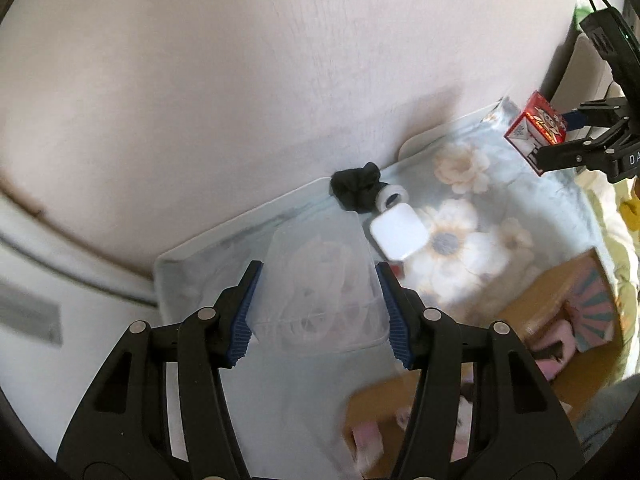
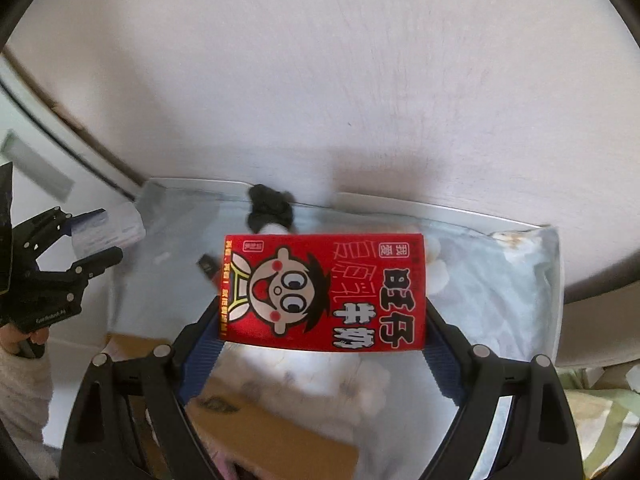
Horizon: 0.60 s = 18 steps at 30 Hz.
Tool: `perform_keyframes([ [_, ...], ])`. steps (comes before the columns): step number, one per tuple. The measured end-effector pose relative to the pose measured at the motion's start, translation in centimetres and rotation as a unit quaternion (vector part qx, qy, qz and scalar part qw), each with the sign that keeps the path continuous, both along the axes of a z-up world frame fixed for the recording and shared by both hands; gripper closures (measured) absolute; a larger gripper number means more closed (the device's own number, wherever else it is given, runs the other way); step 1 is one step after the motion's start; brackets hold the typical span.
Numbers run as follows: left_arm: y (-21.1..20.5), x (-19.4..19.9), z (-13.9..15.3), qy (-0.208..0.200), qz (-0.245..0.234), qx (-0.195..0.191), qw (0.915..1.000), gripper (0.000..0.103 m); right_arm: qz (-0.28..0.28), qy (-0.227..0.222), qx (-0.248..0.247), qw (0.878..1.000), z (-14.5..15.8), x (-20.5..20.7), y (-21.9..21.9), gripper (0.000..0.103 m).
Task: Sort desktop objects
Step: 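Carry the hair-tie box and milk carton into the box and release them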
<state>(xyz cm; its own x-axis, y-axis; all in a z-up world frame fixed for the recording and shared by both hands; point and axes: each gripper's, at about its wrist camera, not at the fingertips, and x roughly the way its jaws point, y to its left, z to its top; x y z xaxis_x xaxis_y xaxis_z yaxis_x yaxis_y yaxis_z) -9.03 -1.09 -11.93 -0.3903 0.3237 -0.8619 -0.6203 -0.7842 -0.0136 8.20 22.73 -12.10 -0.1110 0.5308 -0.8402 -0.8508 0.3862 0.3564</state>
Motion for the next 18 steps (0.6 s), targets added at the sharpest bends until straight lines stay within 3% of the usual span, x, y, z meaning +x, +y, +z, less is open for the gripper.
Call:
perform_keyframes([
  [2,-1.6,1.9,1.1,0.006,0.005,0.006,1.0000,0.051,0.008,-0.005,0.011,1.000,1.2,-1.3,-1.3,0.016],
  [4,-2.2,3.9,2.0,0.009,0.007,0.014,0.9998,0.051,0.019,-0.011,0.020,1.000,2.1,-2.8,1.0,0.016],
  [7,-2.9,7.8,2.9,0.004,0.006,0.026,0.9996,0.051,0.034,-0.011,0.031,0.999,3.0,-5.2,-1.2,0.016],
  [12,-2.6,12.5,1.6,-0.050,0.006,0.046,0.9977,0.051,0.053,0.016,0.030,0.998,1.7,-9.2,-2.8,0.016],
  [18,-2.1,16.2,-0.8,-0.073,0.010,0.034,0.9967,0.051,0.071,0.024,0.009,0.997,-0.4,-12.9,-4.4,0.016],
])
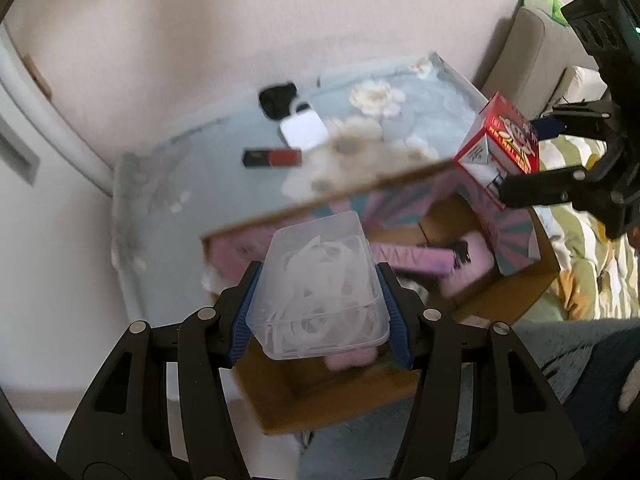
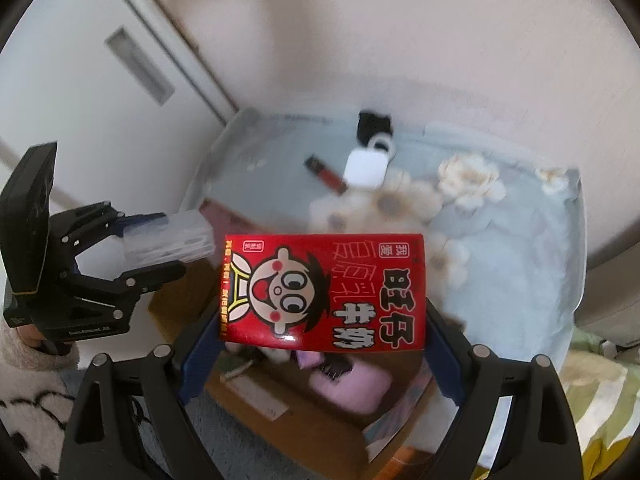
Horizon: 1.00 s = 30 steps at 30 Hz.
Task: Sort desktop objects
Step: 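Carry the hair-tie box and milk carton into the box and release them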
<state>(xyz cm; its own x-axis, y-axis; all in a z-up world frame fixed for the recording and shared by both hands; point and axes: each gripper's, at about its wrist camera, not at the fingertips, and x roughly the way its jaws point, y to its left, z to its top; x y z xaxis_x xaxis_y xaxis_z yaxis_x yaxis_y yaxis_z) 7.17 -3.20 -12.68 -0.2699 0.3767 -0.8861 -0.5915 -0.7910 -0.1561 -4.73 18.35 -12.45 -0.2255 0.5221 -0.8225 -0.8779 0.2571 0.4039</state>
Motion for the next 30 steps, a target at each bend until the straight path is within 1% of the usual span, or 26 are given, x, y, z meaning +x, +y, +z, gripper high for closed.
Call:
perform_keyframes([
  [3,0.6,1.1,-2.2,-0.028,-0.002,0.003,0.9996,0.051,-0.007,0.026,-0.006,1.000,-1.1,-1.0,-1.2,0.016],
  [5,0.9,1.5,-3.3,-0.040,-0.001,0.000,0.9992,0.051,-0.010,0.036,-0.014,0.999,-2.0,-1.6,-1.6,0.016],
  [7,1.3,1.8,-4.0,-0.040,-0.001,-0.012,0.9991,0.051,-0.012,0.046,-0.024,0.999,-3.0,-2.3,-2.0,0.016],
  [9,1.6,1.9,-4.2,-0.038,-0.002,-0.018,0.9991,0.051,-0.018,0.052,-0.032,0.998,-3.8,-2.6,-2.3,0.016],
  [12,1.9,1.9,-4.0,-0.033,-0.008,-0.020,0.9992,0.051,-0.030,0.061,-0.030,0.997,-4.1,-2.4,-2.7,0.016],
  [16,2.4,1.9,-3.9,-0.030,-0.016,-0.024,0.9991,0.051,-0.040,0.058,-0.029,0.997,-3.8,-2.2,-3.2,0.016],
  [20,2.6,1.8,-4.0,-0.033,-0.019,-0.030,0.9988,0.051,-0.046,0.057,-0.039,0.997,-4.1,-2.2,-3.1,0.015],
  [21,2.6,1.7,-4.0,-0.037,-0.018,-0.028,0.9988,0.048,-0.050,0.054,-0.044,0.996,-4.3,-2.2,-3.0,0.015],
  [22,2.6,1.6,-4.1,-0.046,-0.019,-0.026,0.9984,0.030,-0.052,0.051,-0.049,0.996,-4.4,-2.3,-2.9,0.015],
  [23,2.6,1.4,-4.2,-0.053,-0.016,-0.027,0.9981,0.015,-0.052,0.046,-0.057,0.996,-4.6,-2.3,-2.7,0.014],
  [24,2.5,1.3,-4.2,-0.055,-0.008,-0.029,0.9980,0.001,-0.047,0.042,-0.070,0.996,-4.9,-2.5,-2.4,0.009],
  [25,2.3,1.2,-4.1,-0.054,-0.001,-0.024,0.9983,0.000,-0.041,0.043,-0.081,0.995,-5.3,-2.7,-2.1,0.002],
  [26,2.0,1.0,-4.0,-0.059,0.003,-0.014,0.9982,0.000,-0.033,0.045,-0.091,0.994,-5.6,-2.9,-1.9,0.001],
  [28,1.7,0.6,-3.8,-0.064,0.013,-0.009,0.9978,0.000,-0.023,0.055,-0.086,0.995,-6.0,-3.2,-1.9,0.001],
  [30,1.4,0.4,-3.7,-0.058,0.021,-0.015,0.9980,0.000,-0.020,0.086,-0.072,0.994,-6.2,-3.3,-2.1,0.001],
])
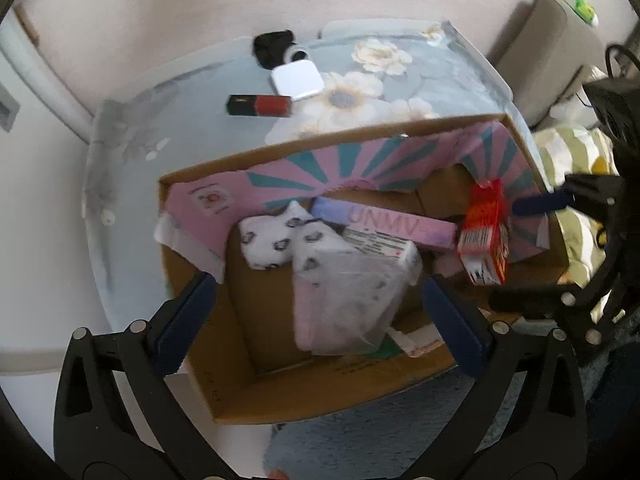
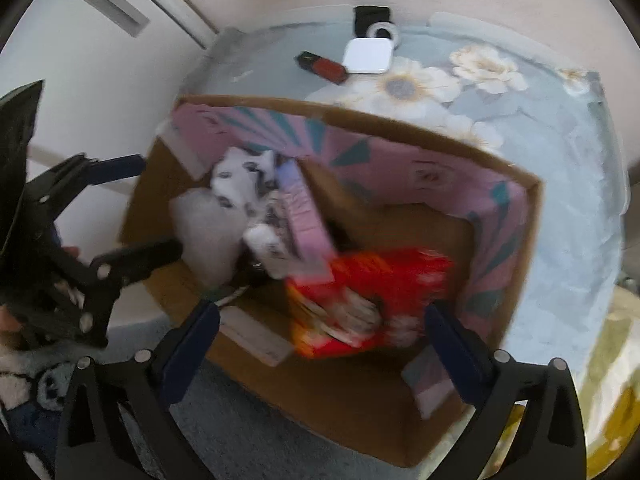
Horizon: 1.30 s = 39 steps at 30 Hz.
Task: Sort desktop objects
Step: 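Carry the hair-tie box and milk carton into the box and release them, then move both tools back over the tray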
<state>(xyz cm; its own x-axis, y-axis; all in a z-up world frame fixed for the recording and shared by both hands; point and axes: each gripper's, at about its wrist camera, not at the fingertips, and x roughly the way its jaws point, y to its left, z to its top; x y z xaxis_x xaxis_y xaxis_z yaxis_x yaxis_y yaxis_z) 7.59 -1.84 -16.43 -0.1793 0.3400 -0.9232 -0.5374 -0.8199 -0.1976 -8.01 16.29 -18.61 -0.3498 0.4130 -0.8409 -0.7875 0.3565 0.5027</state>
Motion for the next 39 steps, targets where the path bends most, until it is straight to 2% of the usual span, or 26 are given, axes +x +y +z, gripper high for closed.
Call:
perform_keyframes([
  [4,-0.5,-0.2,-0.2,-0.001,0.005,-0.004,1.0000,0.000,-0.003,-0.009,-0.001,1.000,0.2,0.0,0.0,0.001],
  [9,-0.6,-0.3,0.1,-0.008,0.000,0.019,0.9998,0.000,-0.017,-0.019,0.019,0.999,1.0,0.2,0.1,0.001],
  [12,-0.6,-0.4,0.6,0.000,-0.003,0.029,0.9996,0.000,-0.063,-0.018,0.048,0.997,1.6,1.1,-0.1,0.001],
  [16,-0.7,-0.5,0.9,0.007,-0.007,0.028,0.9996,0.000,-0.111,0.019,0.089,0.990,2.4,2.5,-0.5,0.001],
  [23,-0.7,-1.0,1.3,0.025,-0.019,0.016,0.9994,0.000,-0.099,-0.016,0.096,0.990,4.9,2.8,0.2,0.001],
  [27,-1.1,-1.9,1.9,0.034,-0.020,0.019,0.9991,0.000,-0.112,-0.049,0.132,0.984,7.1,3.6,-0.1,0.001],
  [32,-1.9,-3.5,2.8,0.042,-0.015,0.027,0.9986,0.000,-0.139,-0.029,0.128,0.982,7.1,5.5,0.3,0.001],
  [36,-2.0,-5.3,3.6,0.059,-0.024,0.020,0.9977,0.000,-0.139,-0.042,0.109,0.983,7.1,7.3,1.2,0.001],
  [39,-1.4,-7.3,4.3,0.071,-0.041,0.018,0.9965,0.000,-0.128,-0.043,0.118,0.984,7.7,8.7,2.2,0.001],
])
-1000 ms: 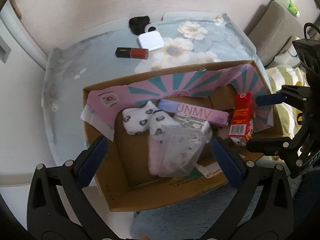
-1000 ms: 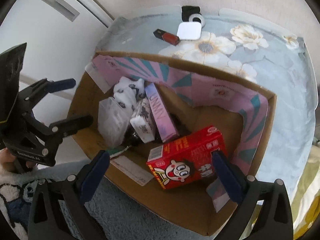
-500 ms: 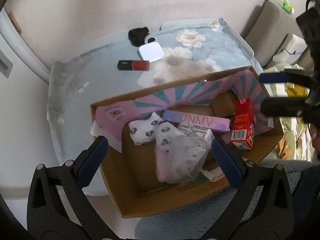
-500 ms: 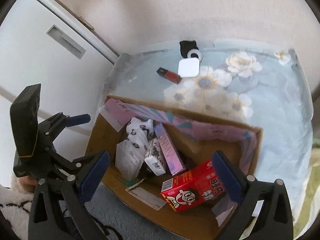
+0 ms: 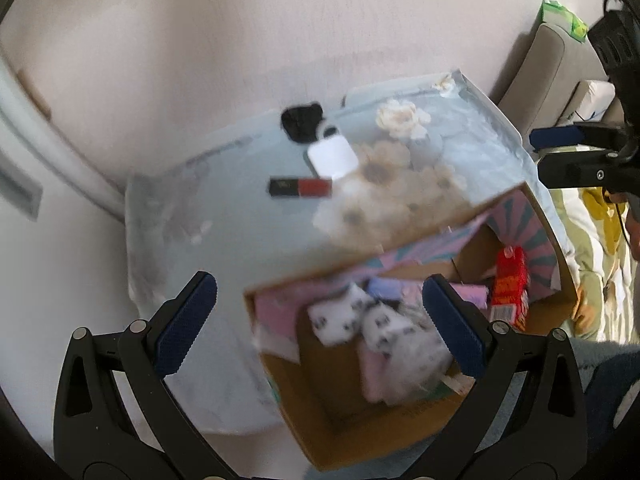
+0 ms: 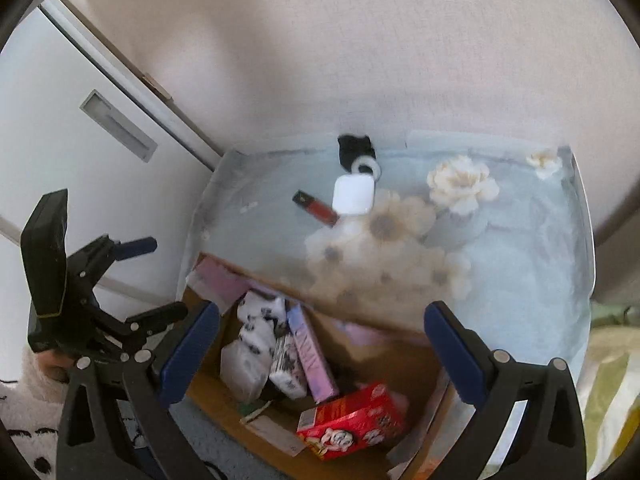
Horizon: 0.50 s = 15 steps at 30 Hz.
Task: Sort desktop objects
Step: 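Move both tools back over the tray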
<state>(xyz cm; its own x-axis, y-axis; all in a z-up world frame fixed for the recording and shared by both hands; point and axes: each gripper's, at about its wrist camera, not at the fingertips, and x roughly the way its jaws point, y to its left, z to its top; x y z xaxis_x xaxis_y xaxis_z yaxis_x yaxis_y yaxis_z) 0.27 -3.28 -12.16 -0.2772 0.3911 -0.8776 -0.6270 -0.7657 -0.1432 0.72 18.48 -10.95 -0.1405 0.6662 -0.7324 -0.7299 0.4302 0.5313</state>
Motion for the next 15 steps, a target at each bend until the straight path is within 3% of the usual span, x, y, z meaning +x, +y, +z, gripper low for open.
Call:
perform_keyframes([
  [4,2.0,-3.8,0.2,-0.007,-0.036,0.007,0.9993,0.000,0.018,0.002,0.028,0.999,0.7,3.1,2.2,0.001],
  [8,5.0,-7.8,-1.6,-0.037,-0.069,0.005,0.9969,0.000,0.033,-0.009,0.004,0.999,-0.1,6.0,5.8,0.001],
  [11,7.1,-10.1,-4.1,-0.055,-0.083,-0.017,0.9949,0.000,0.034,-0.007,-0.031,0.999,-2.3,7.7,8.4,0.002],
  [15,9.5,-12.6,-8.5,-0.072,-0.087,-0.051,0.9923,0.000,0.039,0.030,-0.059,0.997,-7.2,9.4,11.9,0.009],
])
